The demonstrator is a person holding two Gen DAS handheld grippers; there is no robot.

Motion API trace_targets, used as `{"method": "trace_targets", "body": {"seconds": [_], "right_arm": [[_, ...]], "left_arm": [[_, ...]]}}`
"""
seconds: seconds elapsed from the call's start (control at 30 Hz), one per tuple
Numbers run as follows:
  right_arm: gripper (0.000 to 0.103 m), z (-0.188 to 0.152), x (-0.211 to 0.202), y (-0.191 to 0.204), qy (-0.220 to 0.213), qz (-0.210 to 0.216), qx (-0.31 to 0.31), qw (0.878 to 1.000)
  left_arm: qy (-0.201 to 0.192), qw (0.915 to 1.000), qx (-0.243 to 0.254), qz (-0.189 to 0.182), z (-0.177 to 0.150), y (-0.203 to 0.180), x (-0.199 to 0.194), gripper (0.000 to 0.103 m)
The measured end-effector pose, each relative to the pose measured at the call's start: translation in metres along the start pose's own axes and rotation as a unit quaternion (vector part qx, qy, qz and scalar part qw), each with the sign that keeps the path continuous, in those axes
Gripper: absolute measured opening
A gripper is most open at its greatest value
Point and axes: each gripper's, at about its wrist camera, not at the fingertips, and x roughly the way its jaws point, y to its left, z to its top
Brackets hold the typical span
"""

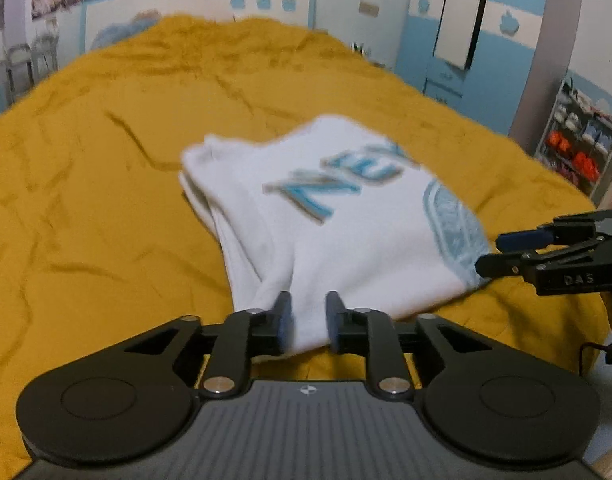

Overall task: Fold small clothes
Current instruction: 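Lower the folded sweatshirt onto the bedspread with both grippers and release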

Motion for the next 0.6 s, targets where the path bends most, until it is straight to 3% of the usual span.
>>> {"method": "trace_targets", "body": {"seconds": [0.13, 0.27, 0.43, 0.6], "right_arm": [[0.065, 0.016, -0.034, 0.005, -0.042, -0.003, -0.004, 0.999], [0.079, 0.033, -0.068, 0.017, -0.105, -0.021, -0.009, 0.994], [0.082, 0.029, -0.100, 0.039, -0.176, -0.063, -0.011, 0.982], [0.082, 0.010, -0.117, 0.059, -0.187, -0.090, -0.010, 0.978]], "left_arm": [[-0.073, 0.9965, 0.021, 0.036, 0.020, -0.014, -0.031, 0.064], [-0.157, 0.9849, 0.023, 0.070, 0.032, -0.027, -0.054, 0.092], [-0.239, 0.9620, 0.026, 0.130, 0.027, -0.050, -0.072, 0.102], [-0.246, 0.9586, 0.038, 0.138, 0.015, -0.068, -0.079, 0.103]]}}
